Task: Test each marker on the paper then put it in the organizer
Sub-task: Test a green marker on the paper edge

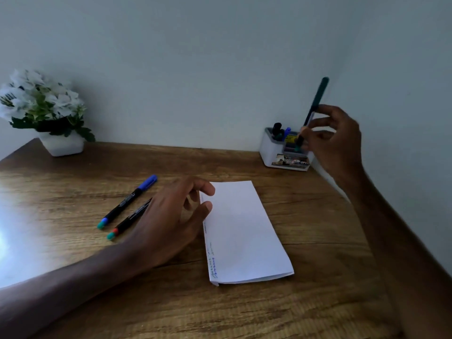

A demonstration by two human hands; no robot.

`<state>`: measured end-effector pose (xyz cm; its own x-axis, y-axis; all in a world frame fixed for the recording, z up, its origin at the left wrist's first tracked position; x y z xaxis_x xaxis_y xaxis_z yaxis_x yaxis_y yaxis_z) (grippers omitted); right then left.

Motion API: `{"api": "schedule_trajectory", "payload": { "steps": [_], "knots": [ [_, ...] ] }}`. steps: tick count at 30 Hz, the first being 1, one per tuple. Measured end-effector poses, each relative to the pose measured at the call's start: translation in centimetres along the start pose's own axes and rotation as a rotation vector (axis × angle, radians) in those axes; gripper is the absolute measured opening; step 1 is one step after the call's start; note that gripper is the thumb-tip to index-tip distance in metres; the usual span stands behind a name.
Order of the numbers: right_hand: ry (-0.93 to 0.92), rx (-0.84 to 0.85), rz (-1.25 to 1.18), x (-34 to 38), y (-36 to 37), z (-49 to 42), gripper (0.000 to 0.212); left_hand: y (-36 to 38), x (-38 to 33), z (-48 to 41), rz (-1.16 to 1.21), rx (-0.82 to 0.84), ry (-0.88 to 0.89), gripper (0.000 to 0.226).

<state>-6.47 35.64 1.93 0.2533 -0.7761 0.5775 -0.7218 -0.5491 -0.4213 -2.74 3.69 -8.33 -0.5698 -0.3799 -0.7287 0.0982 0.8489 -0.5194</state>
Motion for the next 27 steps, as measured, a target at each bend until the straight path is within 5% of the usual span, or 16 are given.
{"api": "schedule_trajectory", "payload": {
  "steps": [7,11,27],
  "knots": [
    [0.043,-0.266,0.112,-4.1,-1.3,-5.4,0.030,0.2,0.2,-0.1,-0.027,0.014,-0.003,0.026],
    [-0.038,-0.271,0.347,-5.3,-0.8,-4.9,0.029,0.2,0.4,-0.3,-0.036,0.028,-0.001,0.026],
    [-0.167,-0.234,0.377,-8.0,1.0,-3.9,0.030,0.4,0.3,-0.3,-0.080,0.122,-0.014,0.022]
  ]
}}
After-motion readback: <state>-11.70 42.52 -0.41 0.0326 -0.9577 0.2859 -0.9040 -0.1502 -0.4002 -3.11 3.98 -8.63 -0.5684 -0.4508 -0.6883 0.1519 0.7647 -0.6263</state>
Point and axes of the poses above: each hand's wrist, its own z-axis away from the middle knuckle, its own y-axis out of the palm, x = y × z, the point moved 4 cm from there along -z, towards the middle knuckle, and after that the axes turned 10 degrees about z, right-handed, at the moved point
